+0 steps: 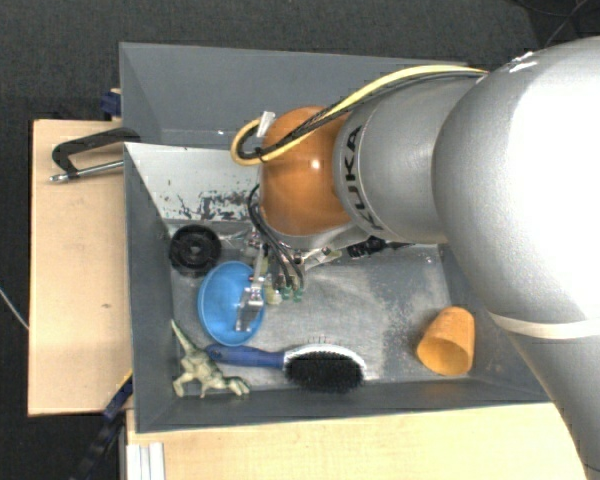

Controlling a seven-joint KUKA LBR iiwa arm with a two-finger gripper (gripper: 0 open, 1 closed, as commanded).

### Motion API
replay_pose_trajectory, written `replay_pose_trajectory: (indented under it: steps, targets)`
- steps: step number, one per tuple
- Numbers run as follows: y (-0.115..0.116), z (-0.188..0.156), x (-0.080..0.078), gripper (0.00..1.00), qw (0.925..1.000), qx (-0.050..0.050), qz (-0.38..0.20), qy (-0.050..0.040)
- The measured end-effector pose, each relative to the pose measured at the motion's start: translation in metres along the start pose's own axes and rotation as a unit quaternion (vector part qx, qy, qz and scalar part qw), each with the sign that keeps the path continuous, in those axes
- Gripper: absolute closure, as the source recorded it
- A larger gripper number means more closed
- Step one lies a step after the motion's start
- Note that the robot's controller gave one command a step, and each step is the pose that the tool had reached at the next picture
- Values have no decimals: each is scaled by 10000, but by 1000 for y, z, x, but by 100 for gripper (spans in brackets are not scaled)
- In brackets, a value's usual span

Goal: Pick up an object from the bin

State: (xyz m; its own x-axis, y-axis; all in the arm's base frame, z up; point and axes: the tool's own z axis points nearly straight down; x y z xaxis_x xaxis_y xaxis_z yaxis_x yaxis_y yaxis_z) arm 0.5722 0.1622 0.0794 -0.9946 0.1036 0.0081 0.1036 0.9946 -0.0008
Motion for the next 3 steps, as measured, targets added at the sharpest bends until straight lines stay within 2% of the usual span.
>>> replay_pose_trajectory:
  steps: [1,2,3]
  targets:
    - [23,6,-12,0,9990,-8,445,-49]
    - [26,4,-12,100,9990,-45,450,-47]
    - [49,-186,-5,100,9998,-40,-181,-114]
